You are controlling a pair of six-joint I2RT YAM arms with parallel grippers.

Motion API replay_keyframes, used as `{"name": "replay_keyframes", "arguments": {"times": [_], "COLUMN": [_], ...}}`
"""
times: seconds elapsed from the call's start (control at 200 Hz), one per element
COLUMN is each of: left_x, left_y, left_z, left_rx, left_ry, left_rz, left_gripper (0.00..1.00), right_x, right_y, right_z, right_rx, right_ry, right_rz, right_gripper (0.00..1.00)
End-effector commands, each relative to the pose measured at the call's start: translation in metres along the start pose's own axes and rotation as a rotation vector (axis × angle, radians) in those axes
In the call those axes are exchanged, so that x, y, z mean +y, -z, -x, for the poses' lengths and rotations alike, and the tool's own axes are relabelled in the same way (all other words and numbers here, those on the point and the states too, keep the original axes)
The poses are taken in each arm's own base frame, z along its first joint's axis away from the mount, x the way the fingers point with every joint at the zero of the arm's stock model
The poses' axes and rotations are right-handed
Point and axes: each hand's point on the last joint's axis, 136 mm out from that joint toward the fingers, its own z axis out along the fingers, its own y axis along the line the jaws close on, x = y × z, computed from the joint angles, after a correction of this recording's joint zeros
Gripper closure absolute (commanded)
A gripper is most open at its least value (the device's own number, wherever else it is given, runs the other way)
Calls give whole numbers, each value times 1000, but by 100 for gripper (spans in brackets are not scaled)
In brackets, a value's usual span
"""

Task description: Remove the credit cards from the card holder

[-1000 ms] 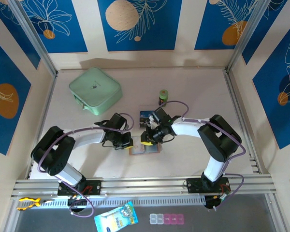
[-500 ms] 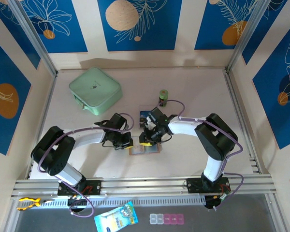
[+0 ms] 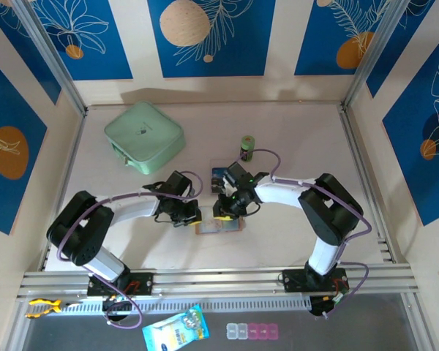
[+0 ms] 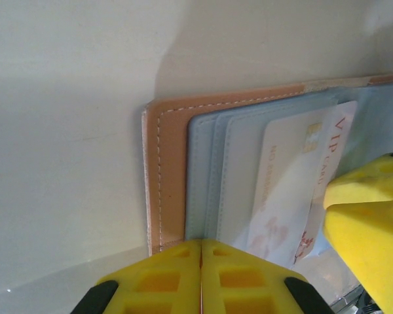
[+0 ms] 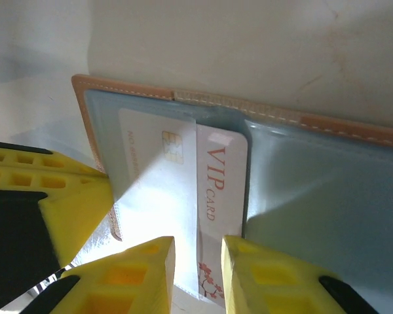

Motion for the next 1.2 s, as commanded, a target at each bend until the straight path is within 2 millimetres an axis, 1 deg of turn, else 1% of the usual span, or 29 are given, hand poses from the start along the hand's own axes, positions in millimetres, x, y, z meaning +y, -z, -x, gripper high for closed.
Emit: {"name": "replay_keyframes", "arguments": {"times": [0.0, 0.125, 0.22, 0.485, 0.71, 0.855, 1.055, 1.195], "left_x": [-14, -25, -32, -40, -23, -8, -1, 0], "left_y": [15, 20, 19, 2, -10, -11, -15, -14], "left_z": [8, 10, 8, 2, -5, -6, -8, -8], "left_rx": [-29, -29, -22, 14, 36, 31, 42, 40], "left_ry": [-37, -47, -61, -68, -49, -45, -43, -46], "left_rz": [-21, -51, -62, -72, -31, 29, 55, 63], "left_gripper": [92, 92, 92, 93, 94, 96, 96, 96], "right_x": [9, 8, 7, 2, -3, -5, -6, -7], "right_y": [11, 12, 12, 10, 8, 7, 1, -5], "right_z": [-1, -2, -2, -2, -3, -2, -3, -4], "right_rx": [-22, -18, -18, -11, -6, 1, 21, 38], "right_ry": [31, 21, 11, -13, -23, -30, -38, -49], "right_rz": [15, 25, 32, 37, 31, 38, 63, 77], "right_gripper": [74, 74, 74, 74, 72, 72, 72, 72]}}
